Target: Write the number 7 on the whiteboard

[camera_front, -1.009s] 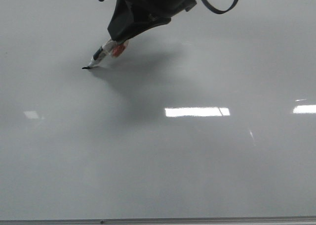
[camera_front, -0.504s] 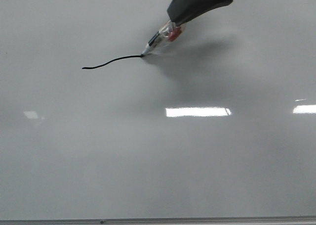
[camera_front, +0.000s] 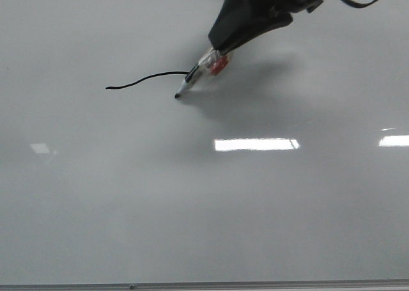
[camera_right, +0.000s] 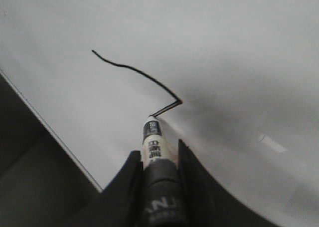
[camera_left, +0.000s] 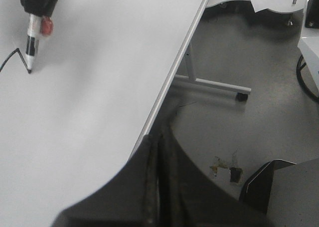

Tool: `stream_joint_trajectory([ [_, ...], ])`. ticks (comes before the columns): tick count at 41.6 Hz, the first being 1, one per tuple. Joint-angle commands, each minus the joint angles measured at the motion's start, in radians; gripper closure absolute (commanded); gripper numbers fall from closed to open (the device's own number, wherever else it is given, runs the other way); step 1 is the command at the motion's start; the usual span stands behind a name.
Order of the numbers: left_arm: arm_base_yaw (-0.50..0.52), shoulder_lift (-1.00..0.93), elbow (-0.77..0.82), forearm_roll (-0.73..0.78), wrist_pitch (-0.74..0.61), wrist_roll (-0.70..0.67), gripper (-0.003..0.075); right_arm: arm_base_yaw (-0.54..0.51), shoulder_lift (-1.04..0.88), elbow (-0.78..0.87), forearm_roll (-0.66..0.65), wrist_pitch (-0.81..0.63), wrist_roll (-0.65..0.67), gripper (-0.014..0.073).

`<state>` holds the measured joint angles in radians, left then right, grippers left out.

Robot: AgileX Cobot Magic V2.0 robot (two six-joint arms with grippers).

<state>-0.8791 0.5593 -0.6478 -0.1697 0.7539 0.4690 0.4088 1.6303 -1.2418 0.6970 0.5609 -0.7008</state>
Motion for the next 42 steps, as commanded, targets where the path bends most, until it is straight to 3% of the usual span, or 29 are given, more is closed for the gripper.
stream_joint_trajectory([
  [1,-0.006,0.000,-0.027,-0.022,-0.076,-0.010,0.0741,0.020,0.004,-0.019,-0.032,-0.106,-0.014,0.0652],
  [11,-0.006,0.000,-0.027,-0.022,-0.076,-0.010,0.0741,0.080,0.070,-0.019,-0.032,-0.151,-0.014,0.0652],
  [20,-0.006,0.000,-0.027,-0.022,-0.076,-0.010,0.0741,0.090,0.039,-0.019,-0.030,-0.095,-0.014,0.0652],
  [28,-0.006,0.000,-0.027,-0.022,-0.076,-0.010,0.0741,0.090,-0.060,-0.022,-0.002,0.072,-0.072,0.0654],
  [42,-0.006,0.004,-0.027,-0.022,-0.146,-0.010,0.0741,0.090,-0.268,-0.022,0.223,0.417,-0.277,0.0654],
])
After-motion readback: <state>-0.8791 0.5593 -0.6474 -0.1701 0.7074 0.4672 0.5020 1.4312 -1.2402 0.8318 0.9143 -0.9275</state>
